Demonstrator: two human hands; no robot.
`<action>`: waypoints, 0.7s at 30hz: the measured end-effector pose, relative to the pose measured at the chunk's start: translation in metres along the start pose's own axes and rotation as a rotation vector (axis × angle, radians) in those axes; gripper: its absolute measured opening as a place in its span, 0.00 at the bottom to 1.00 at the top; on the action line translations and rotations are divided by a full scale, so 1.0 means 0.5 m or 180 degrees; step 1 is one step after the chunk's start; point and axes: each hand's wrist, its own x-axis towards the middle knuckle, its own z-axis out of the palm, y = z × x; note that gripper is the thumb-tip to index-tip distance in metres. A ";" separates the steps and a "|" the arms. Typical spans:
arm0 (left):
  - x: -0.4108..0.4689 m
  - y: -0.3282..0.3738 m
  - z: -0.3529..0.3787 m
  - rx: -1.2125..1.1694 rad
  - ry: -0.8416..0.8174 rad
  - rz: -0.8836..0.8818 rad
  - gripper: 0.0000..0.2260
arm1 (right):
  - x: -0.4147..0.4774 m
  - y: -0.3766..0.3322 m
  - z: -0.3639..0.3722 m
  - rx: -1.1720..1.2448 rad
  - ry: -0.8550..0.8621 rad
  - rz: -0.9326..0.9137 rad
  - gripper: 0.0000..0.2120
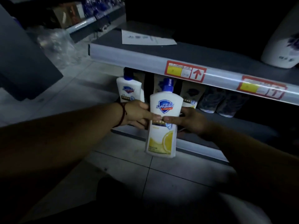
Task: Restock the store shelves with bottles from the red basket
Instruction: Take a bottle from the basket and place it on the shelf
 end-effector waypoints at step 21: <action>0.229 -0.065 -0.029 -0.0023 0.1398 0.0813 0.16 | 0.236 0.076 0.021 -0.0169 0.0882 -0.0256 0.24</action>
